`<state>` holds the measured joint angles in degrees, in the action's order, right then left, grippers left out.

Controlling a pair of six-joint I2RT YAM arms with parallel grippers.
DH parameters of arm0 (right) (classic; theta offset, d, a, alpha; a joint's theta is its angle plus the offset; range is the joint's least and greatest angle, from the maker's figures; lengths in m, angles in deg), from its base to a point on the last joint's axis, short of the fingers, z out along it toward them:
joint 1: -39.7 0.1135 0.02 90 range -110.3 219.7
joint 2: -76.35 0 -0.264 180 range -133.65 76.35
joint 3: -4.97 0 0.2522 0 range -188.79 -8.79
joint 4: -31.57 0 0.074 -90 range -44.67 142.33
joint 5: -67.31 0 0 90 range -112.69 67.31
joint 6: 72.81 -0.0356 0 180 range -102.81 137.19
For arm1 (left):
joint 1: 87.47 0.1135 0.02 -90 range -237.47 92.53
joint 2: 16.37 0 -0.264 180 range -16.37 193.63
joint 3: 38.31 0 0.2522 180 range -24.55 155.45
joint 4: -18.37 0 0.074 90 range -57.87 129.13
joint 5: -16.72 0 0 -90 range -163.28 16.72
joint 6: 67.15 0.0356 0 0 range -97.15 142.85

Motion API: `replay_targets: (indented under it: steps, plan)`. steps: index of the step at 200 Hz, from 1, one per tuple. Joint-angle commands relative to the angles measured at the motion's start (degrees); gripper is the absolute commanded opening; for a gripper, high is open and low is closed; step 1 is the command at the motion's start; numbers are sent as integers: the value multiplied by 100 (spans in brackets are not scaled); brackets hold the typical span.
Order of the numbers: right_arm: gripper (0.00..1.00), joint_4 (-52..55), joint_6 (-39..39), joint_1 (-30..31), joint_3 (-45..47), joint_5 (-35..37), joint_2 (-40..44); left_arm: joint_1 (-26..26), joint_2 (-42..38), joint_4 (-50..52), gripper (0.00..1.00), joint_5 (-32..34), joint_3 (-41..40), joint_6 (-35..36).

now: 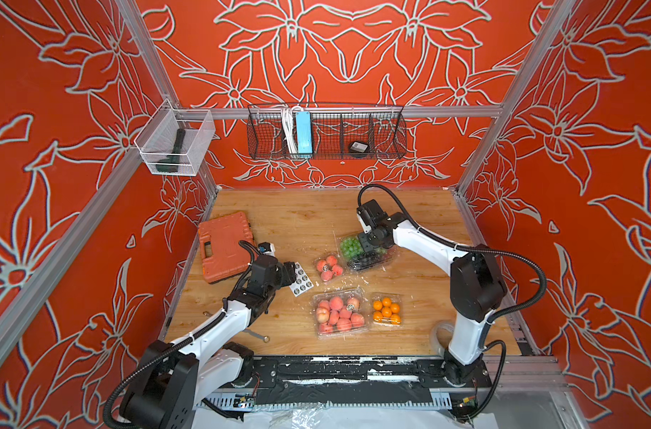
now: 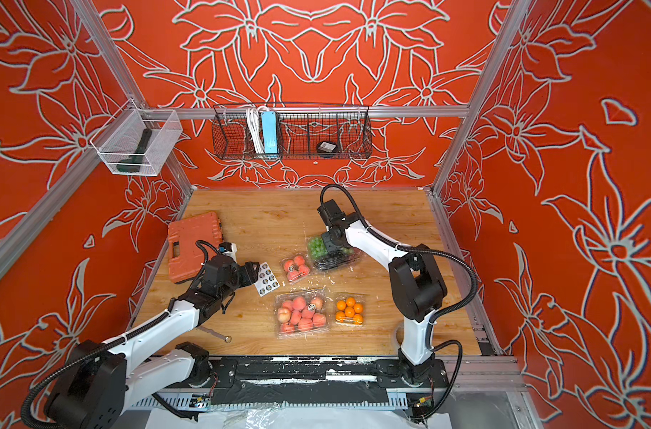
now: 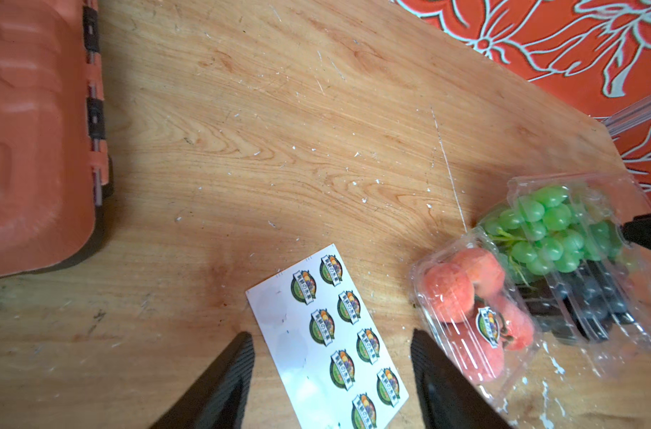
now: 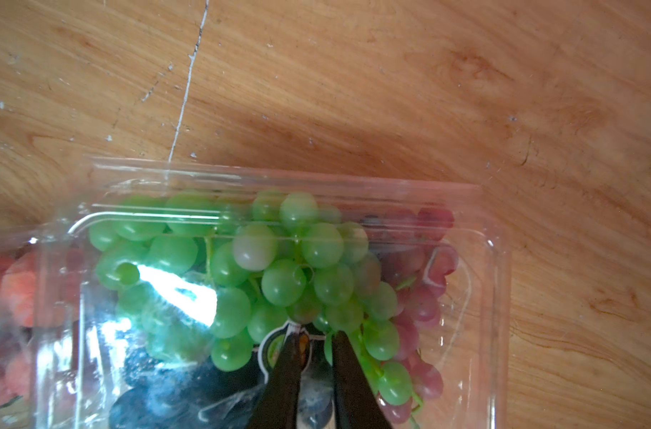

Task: Label fruit boxes
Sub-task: Place the label sticker at the center of the board.

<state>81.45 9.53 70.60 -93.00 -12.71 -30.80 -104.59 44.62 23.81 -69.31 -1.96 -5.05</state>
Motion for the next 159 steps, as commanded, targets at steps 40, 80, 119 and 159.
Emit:
replay_targets:
  steps: [40, 80, 119, 159]
  plan:
    - [18, 48, -88, -27, 238, 301, 73, 38, 72, -293, 69, -173, -9, 30]
    - [22, -3, -187, -25, 335, 422, 335, -7, 184, -252, 78, -189, 17, -35]
    - [66, -1145, -333, 108, 1332, 20, 1782, -537, 442, 118, 98, 501, 140, -319]
    - [79, -1849, -464, 188, 2379, -735, 2928, -834, 967, 231, 98, 1181, 327, -628]
